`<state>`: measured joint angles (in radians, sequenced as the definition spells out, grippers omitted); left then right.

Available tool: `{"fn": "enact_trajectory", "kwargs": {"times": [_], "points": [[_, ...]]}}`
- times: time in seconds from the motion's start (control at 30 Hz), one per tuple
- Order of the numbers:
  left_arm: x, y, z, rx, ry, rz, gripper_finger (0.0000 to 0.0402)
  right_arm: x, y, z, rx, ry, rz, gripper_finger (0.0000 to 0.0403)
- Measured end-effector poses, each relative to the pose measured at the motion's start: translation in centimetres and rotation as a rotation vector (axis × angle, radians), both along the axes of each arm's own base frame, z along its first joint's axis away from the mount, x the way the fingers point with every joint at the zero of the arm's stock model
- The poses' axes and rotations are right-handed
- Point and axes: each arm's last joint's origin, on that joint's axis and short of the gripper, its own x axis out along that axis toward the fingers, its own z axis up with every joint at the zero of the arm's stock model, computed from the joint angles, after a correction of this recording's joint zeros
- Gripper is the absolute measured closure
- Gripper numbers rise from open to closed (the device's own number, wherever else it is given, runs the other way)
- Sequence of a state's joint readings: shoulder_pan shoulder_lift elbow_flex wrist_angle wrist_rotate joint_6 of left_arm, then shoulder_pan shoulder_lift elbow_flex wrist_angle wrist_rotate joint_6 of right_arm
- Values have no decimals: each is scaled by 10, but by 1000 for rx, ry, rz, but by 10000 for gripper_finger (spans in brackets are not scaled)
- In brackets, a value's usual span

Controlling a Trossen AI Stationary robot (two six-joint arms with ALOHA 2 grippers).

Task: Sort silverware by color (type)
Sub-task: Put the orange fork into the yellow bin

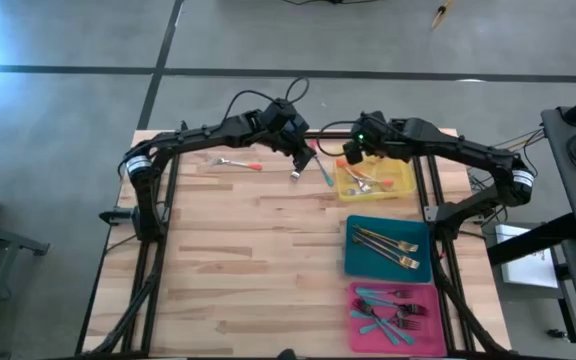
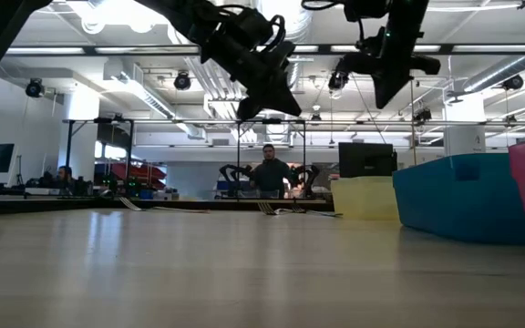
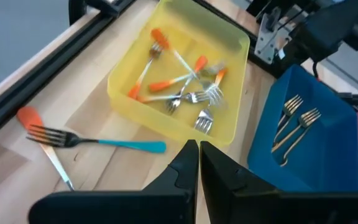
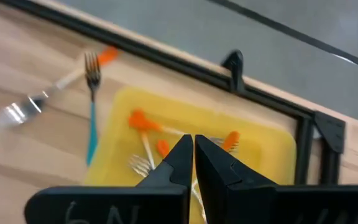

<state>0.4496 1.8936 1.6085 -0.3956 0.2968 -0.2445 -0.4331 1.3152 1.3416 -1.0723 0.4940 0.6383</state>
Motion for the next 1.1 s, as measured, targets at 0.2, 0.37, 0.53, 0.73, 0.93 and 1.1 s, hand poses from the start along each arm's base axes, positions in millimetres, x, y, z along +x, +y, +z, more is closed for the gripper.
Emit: {"fn": "enact_trajectory", "kwargs": {"times": [0.2, 0.37, 0.53, 0.73, 0.93, 1.1], "points": [[-3, -1, -4, 8, 49, -25, 401, -3, 2, -4, 25, 41, -1, 394], [-13, -4, -13, 66, 184, -128, 401, 0, 2, -7, 84, 34, 50, 394], [-23, 3, -28, 140, 358, -128, 401, 6, 3, -10, 153, -5, 127, 381], [-35, 13, -51, 157, 531, -153, 401, 19, 0, -8, 185, -136, 215, 343], [-65, 26, -83, 204, 771, -95, 401, 26, 3, -5, 195, -202, 258, 310], [-89, 31, -112, 189, 896, -125, 389, 27, 5, -6, 198, -198, 266, 296]]}}
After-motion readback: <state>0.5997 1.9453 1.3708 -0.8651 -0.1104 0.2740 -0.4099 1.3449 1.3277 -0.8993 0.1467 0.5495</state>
